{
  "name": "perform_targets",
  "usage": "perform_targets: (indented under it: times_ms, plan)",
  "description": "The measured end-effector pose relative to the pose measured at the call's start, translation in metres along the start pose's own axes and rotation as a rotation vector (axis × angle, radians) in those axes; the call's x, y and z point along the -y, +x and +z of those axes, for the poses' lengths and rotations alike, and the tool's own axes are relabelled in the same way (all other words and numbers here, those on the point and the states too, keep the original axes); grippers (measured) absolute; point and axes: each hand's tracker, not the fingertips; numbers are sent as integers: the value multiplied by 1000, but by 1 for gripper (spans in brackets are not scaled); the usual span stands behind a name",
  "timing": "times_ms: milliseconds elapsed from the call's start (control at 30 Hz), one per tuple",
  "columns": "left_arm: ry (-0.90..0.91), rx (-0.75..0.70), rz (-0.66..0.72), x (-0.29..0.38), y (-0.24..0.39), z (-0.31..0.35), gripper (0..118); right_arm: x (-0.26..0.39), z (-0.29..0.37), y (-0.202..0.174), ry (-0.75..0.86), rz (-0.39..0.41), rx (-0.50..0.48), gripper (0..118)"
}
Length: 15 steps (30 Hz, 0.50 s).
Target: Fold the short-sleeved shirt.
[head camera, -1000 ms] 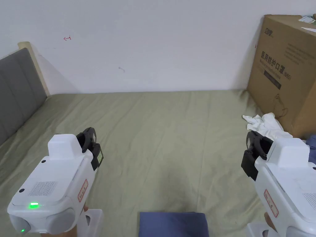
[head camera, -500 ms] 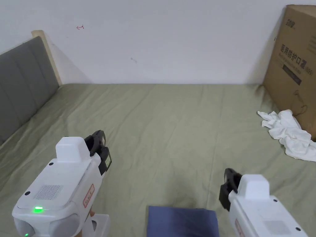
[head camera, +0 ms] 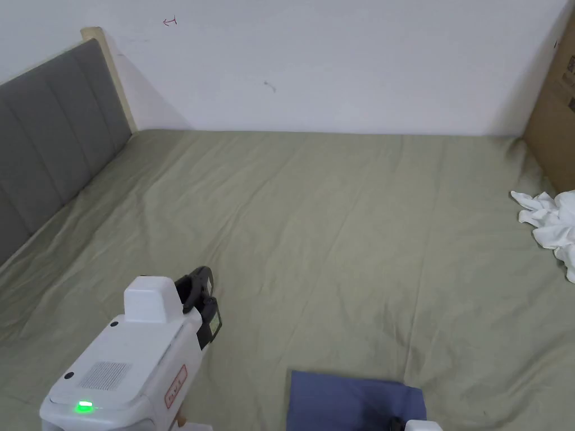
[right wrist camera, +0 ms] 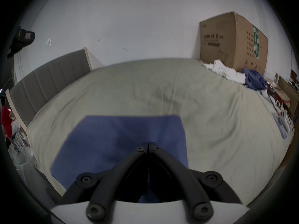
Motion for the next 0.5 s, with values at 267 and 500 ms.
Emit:
perform_targets:
  times_ms: [267, 500]
  plan:
    - [-214, 74, 88, 36, 2, -25, 3, 8, -9, 0, -2, 45, 15, 0]
    - [-680, 313, 325, 92, 0, -80, 84, 9, -7, 4, -2, 34, -18, 0]
